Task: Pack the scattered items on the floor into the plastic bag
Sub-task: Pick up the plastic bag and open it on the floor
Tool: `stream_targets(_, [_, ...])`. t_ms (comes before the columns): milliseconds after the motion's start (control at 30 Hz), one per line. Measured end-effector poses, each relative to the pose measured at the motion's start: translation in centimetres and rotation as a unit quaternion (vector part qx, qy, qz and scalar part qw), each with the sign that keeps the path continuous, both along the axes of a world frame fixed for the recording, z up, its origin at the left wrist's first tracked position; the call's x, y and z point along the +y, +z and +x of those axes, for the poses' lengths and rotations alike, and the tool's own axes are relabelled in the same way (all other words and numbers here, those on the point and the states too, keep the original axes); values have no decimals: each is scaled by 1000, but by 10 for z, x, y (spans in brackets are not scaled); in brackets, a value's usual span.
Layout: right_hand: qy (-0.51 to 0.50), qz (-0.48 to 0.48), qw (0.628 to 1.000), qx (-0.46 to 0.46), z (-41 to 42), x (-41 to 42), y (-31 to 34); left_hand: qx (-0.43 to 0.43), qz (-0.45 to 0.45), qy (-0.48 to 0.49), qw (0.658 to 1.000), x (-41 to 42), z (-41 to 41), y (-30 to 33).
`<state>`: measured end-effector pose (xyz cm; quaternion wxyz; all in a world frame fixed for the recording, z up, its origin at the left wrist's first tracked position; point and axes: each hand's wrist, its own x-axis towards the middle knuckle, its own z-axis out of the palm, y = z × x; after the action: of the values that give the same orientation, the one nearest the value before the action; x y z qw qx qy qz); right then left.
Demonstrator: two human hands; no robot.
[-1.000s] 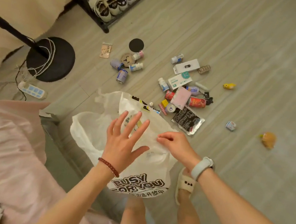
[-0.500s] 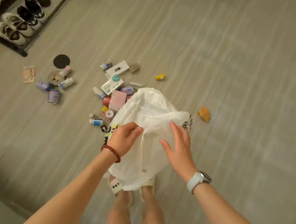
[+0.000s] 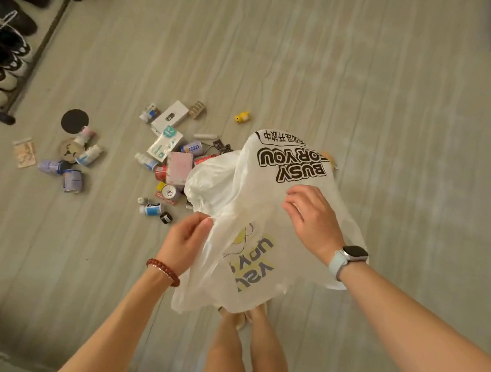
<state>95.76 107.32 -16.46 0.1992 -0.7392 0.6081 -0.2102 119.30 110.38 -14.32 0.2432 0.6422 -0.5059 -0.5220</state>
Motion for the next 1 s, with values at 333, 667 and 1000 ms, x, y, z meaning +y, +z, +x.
stream_targets(333, [82,57,995,-22,61,39,-11,66,-2,12,998,15,19,19])
stream_targets(667, [22,153,985,-72,84,27,-1,-124,70,-26,989,38,90,15])
stream_targets(1000, [-37,289,910,-295,118,20,28,-296,-162,-132,932,26,42,1])
